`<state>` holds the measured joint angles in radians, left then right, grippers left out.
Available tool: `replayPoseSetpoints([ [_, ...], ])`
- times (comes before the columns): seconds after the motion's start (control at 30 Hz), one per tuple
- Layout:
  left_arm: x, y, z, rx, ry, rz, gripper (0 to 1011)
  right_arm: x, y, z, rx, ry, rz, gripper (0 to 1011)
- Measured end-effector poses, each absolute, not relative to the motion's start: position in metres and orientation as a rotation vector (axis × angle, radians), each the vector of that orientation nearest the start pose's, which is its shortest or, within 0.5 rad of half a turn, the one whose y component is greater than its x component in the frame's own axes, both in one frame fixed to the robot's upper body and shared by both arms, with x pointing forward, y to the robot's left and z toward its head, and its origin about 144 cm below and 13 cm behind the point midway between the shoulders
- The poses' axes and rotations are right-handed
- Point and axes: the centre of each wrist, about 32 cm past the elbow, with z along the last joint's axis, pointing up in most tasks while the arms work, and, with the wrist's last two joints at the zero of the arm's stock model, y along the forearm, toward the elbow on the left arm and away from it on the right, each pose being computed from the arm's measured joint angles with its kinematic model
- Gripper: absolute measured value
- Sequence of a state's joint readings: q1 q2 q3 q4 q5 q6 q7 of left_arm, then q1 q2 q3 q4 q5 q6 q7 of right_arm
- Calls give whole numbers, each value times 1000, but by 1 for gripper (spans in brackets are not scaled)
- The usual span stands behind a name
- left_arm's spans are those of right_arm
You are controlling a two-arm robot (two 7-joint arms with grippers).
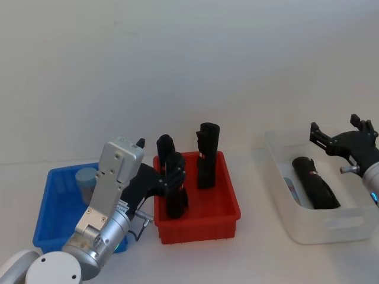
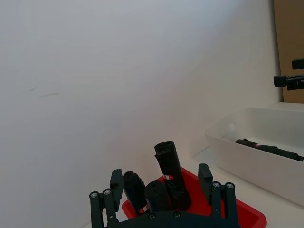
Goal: Pick the cotton swabs from the blue box and place them into the white box.
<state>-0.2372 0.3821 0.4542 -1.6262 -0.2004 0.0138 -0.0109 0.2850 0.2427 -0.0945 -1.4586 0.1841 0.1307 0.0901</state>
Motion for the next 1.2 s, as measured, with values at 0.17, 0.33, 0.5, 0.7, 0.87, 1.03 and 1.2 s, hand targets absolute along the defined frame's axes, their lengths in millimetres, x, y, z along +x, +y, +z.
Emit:
replayPoseSetpoints([
  [0.17,492,198,1204,61,-268,1124,1000,535,-278,1212,-43,-78,-1426,1002],
  [0.33,492,198,1204,61,-268,1124,1000,535,-278,1212,-43,-79,-1426,1001],
  [0.5,492,198,1204,61,-268,1124,1000,535,-278,1212,-43,-81,-1426,1001],
  [0.7,492,198,1204,61,-268,1124,999,535,-278,1212,-42,-81,-1425,1001],
  [0.87,492,198,1204,61,-268,1124,999,535,-278,1212,-42,-82,-1425,1001],
  [1.03,492,198,1204,61,-268,1124,999,535,-278,1212,-42,-82,-1424,1001],
  [1.2,492,198,1204,61,-268,1124,999,535,-278,1212,-42,-82,-1424,1001],
])
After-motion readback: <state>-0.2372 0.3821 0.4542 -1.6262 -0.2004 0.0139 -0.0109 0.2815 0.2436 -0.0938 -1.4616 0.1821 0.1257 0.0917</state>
